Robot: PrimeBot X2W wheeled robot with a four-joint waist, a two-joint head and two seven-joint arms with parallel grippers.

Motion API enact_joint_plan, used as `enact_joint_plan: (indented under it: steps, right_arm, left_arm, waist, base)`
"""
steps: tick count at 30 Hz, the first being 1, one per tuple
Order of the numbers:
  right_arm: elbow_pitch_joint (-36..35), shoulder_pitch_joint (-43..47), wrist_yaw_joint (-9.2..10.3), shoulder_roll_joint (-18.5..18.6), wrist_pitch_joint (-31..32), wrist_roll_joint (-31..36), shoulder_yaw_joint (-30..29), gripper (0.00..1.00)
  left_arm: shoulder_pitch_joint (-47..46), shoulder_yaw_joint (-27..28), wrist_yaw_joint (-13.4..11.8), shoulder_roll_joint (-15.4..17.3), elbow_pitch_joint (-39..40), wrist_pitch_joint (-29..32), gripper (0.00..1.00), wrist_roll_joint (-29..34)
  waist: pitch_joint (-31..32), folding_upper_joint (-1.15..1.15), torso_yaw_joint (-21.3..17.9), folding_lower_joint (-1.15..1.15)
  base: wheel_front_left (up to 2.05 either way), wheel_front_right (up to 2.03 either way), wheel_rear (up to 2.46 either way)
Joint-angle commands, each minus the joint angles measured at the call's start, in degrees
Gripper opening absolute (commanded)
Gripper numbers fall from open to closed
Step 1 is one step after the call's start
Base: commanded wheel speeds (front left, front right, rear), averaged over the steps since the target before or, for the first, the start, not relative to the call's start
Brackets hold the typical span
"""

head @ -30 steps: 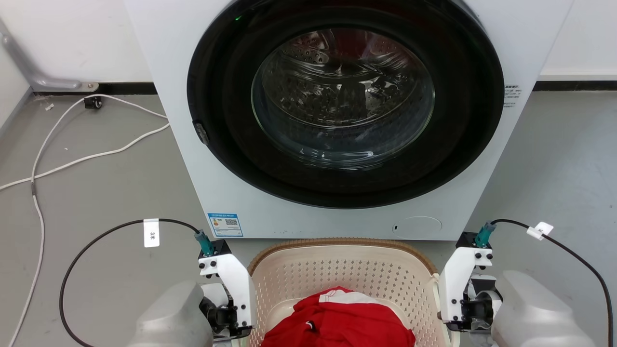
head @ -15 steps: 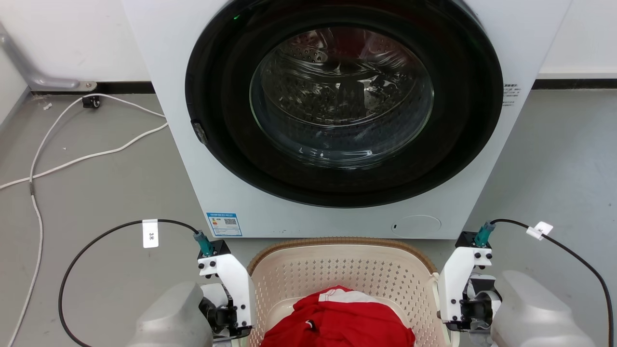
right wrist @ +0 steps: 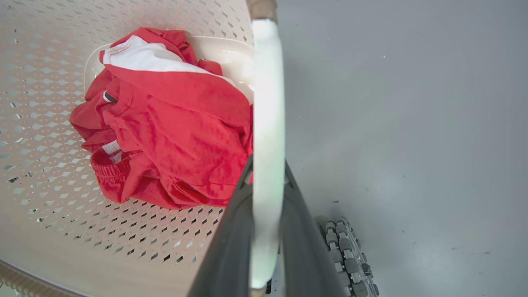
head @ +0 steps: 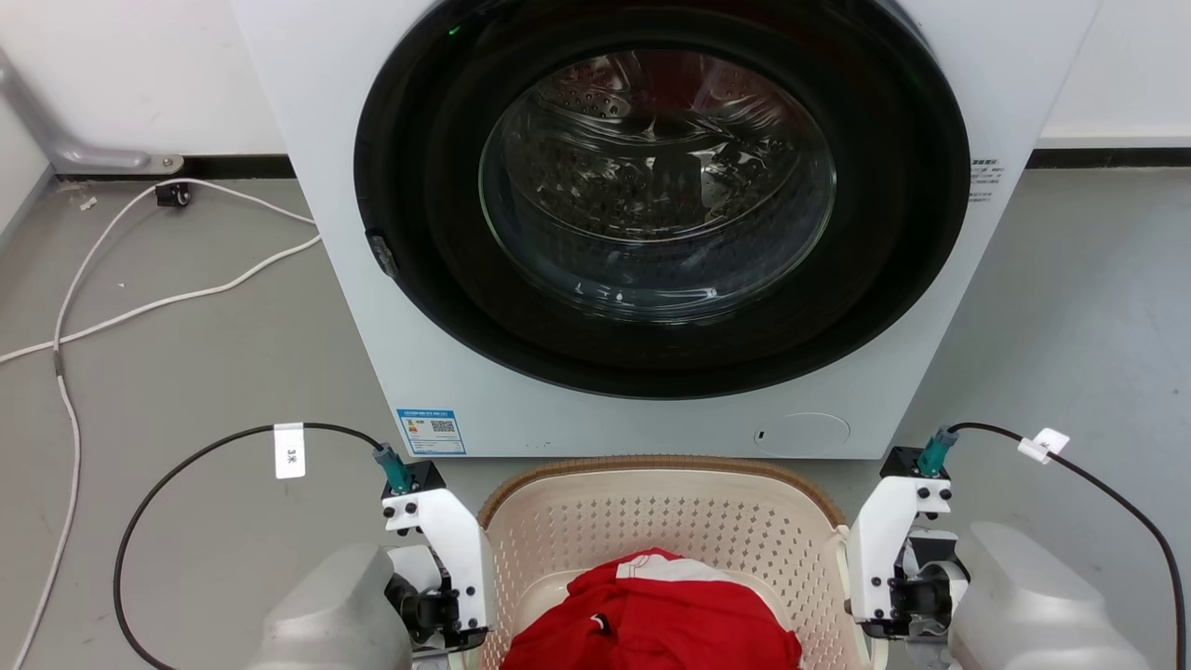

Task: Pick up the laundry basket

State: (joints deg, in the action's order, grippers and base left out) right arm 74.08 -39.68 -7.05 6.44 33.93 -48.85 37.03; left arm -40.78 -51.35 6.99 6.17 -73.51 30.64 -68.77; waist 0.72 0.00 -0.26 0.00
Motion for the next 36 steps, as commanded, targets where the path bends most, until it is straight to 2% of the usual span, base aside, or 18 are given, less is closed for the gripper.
enact_joint_plan:
  steps: [1,36]
  right_arm:
    - [-0.76,-0.68,-0.81,-2.31,0.06,-0.68,0.07,0.00]
    - [-0.55,-1.11,-0.81,-2.74,-0.58,-0.87,0.80,0.00]
  left_arm:
    - [0.07,0.19,0.88,-2.43,1.72,-0.49,0.00,-0.70]
    - [0.71,-0.75,0.88,-2.02,1.52,-2.19,0.00,-1.87]
  waist:
    - [-0.03,0.00,0.00,0.00]
    - [-0.55,0.00,-0.25,0.00]
  base:
    - [0.00,0.00,0.00]
    - [0.00,0.00,0.00]
